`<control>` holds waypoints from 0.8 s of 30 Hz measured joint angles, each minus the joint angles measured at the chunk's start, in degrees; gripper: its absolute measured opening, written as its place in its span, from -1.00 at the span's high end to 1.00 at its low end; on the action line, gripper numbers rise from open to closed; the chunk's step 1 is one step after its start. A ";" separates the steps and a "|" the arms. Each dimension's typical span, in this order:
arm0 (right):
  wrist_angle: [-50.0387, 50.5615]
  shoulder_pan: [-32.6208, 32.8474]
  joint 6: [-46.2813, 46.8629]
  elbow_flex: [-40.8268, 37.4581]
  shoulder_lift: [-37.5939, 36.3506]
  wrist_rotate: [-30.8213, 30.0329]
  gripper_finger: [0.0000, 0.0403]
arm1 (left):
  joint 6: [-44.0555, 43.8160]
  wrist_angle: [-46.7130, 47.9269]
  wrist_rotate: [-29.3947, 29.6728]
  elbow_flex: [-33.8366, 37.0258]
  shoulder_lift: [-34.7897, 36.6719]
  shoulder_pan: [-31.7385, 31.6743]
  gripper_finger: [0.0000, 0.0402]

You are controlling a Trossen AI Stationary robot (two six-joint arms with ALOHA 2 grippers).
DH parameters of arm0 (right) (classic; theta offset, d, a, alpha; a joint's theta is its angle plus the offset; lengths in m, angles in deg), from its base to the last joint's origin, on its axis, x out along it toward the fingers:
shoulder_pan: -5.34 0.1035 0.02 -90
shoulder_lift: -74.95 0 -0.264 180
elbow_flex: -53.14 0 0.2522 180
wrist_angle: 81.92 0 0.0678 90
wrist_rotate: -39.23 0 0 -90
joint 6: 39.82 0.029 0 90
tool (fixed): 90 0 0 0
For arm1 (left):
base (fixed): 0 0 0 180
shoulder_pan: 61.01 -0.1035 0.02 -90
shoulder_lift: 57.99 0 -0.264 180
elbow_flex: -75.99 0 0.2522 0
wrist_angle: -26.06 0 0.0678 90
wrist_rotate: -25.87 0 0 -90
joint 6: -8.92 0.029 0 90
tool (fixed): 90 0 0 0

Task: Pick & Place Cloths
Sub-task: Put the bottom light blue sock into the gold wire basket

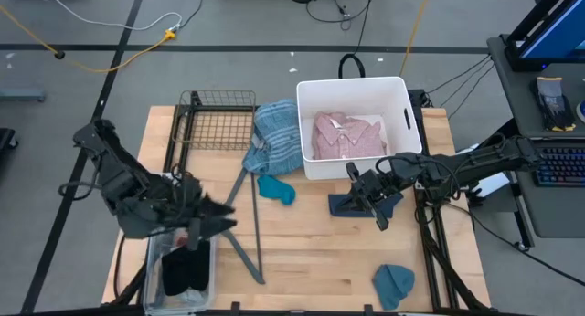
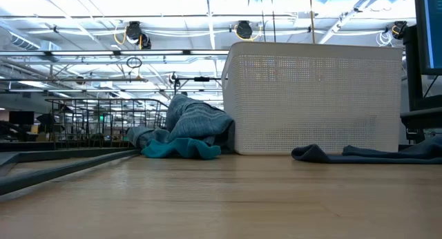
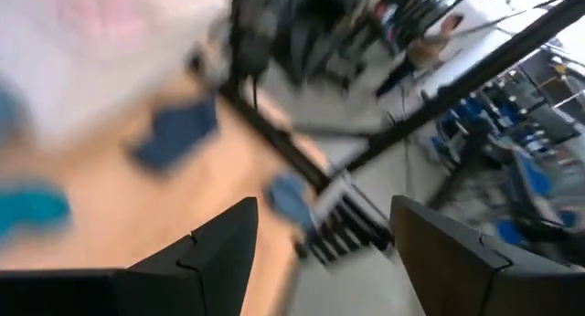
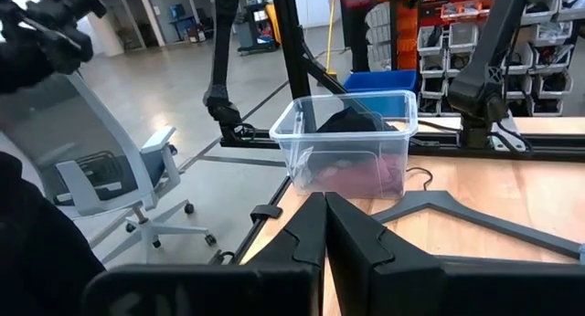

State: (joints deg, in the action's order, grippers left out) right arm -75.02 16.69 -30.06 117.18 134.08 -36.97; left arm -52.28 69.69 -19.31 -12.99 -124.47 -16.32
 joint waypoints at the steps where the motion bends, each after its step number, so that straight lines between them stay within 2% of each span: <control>1: -0.31 0.00 0.00 0.00 0.00 0.02 0.98 | 5.30 -2.08 1.40 0.00 0.00 -0.87 -0.27; 4: -1.47 0.00 0.03 0.00 0.00 0.07 0.98 | 18.42 -7.46 6.12 0.00 0.11 -4.11 -0.27; 7: -2.30 0.00 -0.03 0.00 -0.34 2.32 0.98 | 27.09 -9.86 10.10 0.00 0.07 -7.22 -0.27; 11: -1.95 0.36 -0.37 -0.02 -1.26 6.62 0.98 | 32.10 -10.43 12.35 0.00 0.07 -11.08 -0.27; 14: -1.86 1.66 -2.28 -0.02 -2.19 7.03 0.98 | 33.00 -10.39 12.26 0.00 0.07 -13.26 -0.27; 16: -1.71 3.03 -3.99 -0.02 -2.83 6.74 0.98 | 33.63 -10.04 11.43 0.00 0.07 -14.61 -0.27; 24: 3.32 9.31 -5.95 -0.02 -5.36 -1.36 0.98 | 35.66 -8.82 0.66 0.00 -1.32 -21.09 -0.27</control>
State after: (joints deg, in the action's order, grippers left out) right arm -71.70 26.01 -36.00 117.16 128.73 -38.33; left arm -16.62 60.88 -18.66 -12.99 -125.79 -37.41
